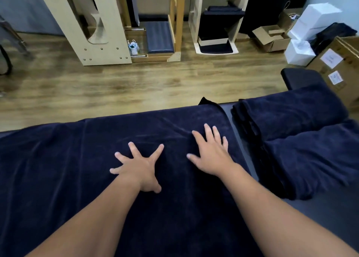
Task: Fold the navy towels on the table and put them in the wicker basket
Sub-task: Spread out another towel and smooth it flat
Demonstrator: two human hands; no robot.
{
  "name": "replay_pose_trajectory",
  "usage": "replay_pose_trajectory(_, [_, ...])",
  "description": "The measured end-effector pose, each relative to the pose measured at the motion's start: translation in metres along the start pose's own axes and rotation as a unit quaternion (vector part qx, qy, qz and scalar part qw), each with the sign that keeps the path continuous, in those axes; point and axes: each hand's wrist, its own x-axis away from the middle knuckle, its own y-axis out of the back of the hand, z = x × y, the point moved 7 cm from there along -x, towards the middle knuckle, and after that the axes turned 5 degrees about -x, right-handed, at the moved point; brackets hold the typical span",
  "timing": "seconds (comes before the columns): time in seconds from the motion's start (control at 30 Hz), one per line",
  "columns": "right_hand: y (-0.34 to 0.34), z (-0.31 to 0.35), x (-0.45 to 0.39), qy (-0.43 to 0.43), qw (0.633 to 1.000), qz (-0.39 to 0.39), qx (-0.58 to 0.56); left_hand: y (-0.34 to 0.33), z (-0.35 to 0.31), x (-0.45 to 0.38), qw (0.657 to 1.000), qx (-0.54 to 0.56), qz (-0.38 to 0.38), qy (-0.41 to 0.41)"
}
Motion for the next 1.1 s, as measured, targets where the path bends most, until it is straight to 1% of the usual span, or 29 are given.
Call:
replay_pose_trajectory(0.07, [0.008,0.002,-0.032,-0.024,0.999,-0.005,-0.021,0.0,0.001,-0.001,1.0,0.0,-0.007,-0.007])
replay_pose_trajectory(0.2, [0.022,0.003,-0.083,-0.073,0.997,0.001,-0.008,0.0,0.002,-0.002,0.999,-0.021,-0.025,-0.019])
replay_pose_trajectory(0.27, [0.036,-0.006,-0.107,-0.116,0.993,0.008,-0.016,0.0,0.002,-0.003,0.999,-0.025,-0.027,-0.022])
replay_pose_trajectory(0.4, [0.054,-0.032,-0.131,-0.231,0.972,0.023,-0.048,0.0,0.002,-0.006,0.999,-0.029,-0.033,-0.025])
replay_pose_trajectory(0.47, [0.052,-0.029,-0.13,-0.25,0.968,0.009,-0.032,0.001,0.002,-0.006,0.998,-0.034,-0.034,-0.026])
replay_pose_trajectory(0.5, [0.051,-0.02,-0.128,-0.24,0.971,-0.008,-0.013,0.001,0.001,-0.006,0.998,-0.036,-0.034,-0.027])
replay_pose_trajectory(0.57, [0.043,0.008,-0.12,-0.183,0.982,-0.036,0.017,0.002,0.001,-0.006,0.998,-0.039,-0.034,-0.029])
replay_pose_trajectory(0.73, [-0.009,0.088,-0.064,-0.033,0.999,-0.023,0.013,0.003,0.004,-0.004,0.997,-0.042,-0.042,-0.044])
replay_pose_trajectory(0.83, [-0.036,0.114,-0.022,0.01,0.999,-0.04,-0.022,0.002,0.012,-0.001,0.995,-0.018,-0.06,-0.08])
replay_pose_trajectory(0.9, [-0.051,0.125,0.005,0.027,0.999,-0.029,-0.027,0.001,0.027,0.006,0.991,0.006,-0.082,-0.108])
replay_pose_trajectory(0.97, [-0.064,0.135,0.029,0.04,0.999,-0.005,-0.001,0.001,0.049,0.014,0.983,0.061,-0.103,-0.139])
replay_pose_trajectory(1.03, [-0.072,0.149,0.049,0.048,0.998,0.019,0.031,0.0,0.084,0.023,0.965,0.176,-0.104,-0.163])
replay_pose_trajectory(1.07, [-0.076,0.159,0.057,0.052,0.997,0.03,0.041,-0.002,0.107,0.027,0.954,0.23,-0.106,-0.162])
replay_pose_trajectory(1.1, [-0.079,0.17,0.065,0.056,0.996,0.041,0.049,-0.004,0.131,0.03,0.947,0.256,-0.122,-0.154])
